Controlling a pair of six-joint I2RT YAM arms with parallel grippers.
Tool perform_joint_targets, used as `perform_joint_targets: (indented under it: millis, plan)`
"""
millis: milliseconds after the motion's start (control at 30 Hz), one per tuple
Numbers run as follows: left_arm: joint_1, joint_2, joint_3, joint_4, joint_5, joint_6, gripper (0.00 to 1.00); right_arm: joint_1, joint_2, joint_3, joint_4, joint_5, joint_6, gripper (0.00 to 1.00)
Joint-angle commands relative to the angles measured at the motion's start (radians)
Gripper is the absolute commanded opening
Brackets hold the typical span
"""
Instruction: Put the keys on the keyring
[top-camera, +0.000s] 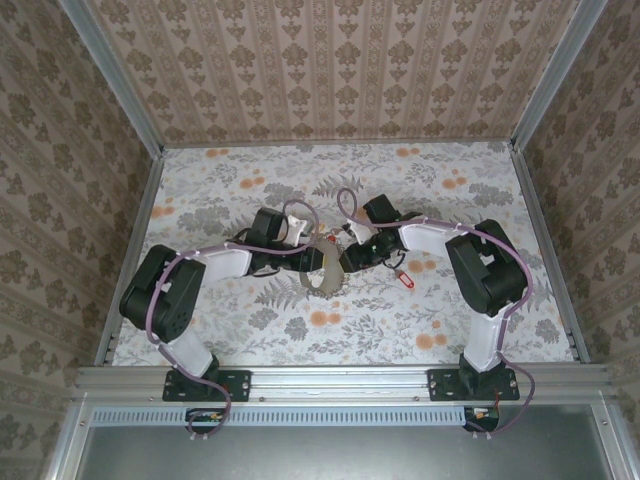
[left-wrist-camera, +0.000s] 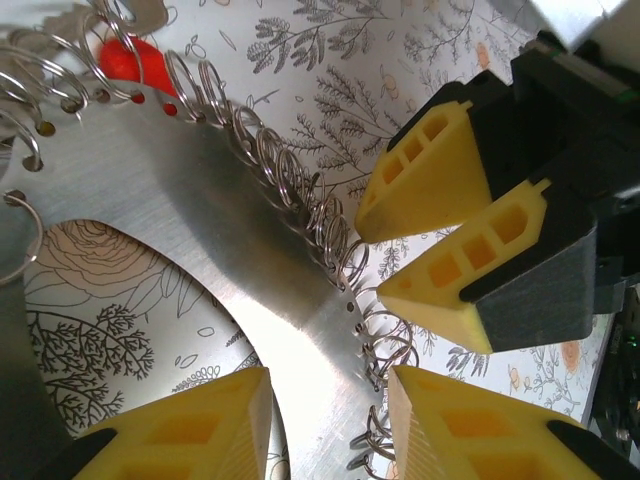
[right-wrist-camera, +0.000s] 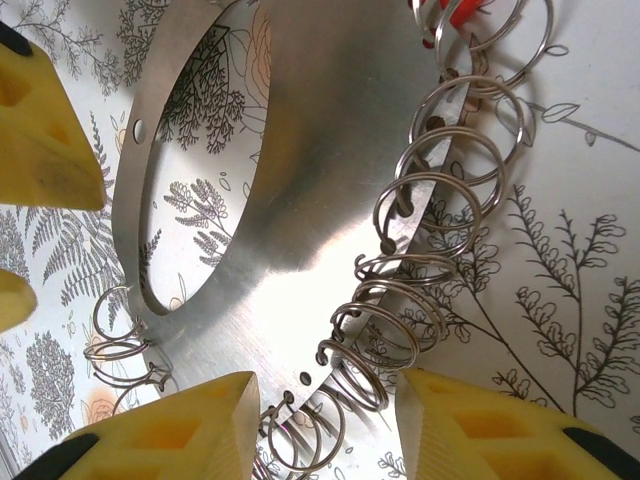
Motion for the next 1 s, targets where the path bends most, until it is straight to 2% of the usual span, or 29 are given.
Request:
perform_joint_targets:
  millis: [0, 400, 967]
  plan:
    - [0.011, -0.031, -0.018, 0.022, 0.024, -0.025, 0.37, 0.012, 0.023, 0.018, -0.045, -0.004, -0.028, 0.42]
    - [0.019, -0.036, -0.025, 0.027, 0.023, -0.029, 0.35, 0.025, 0.028, 0.025, -0.056, 0.017, -0.046, 0.39]
    - [0.025, -0.042, -0.03, 0.027, 0.025, -0.032, 0.34, 0.025, 0.015, 0.018, -0.053, 0.037, -0.056, 0.22]
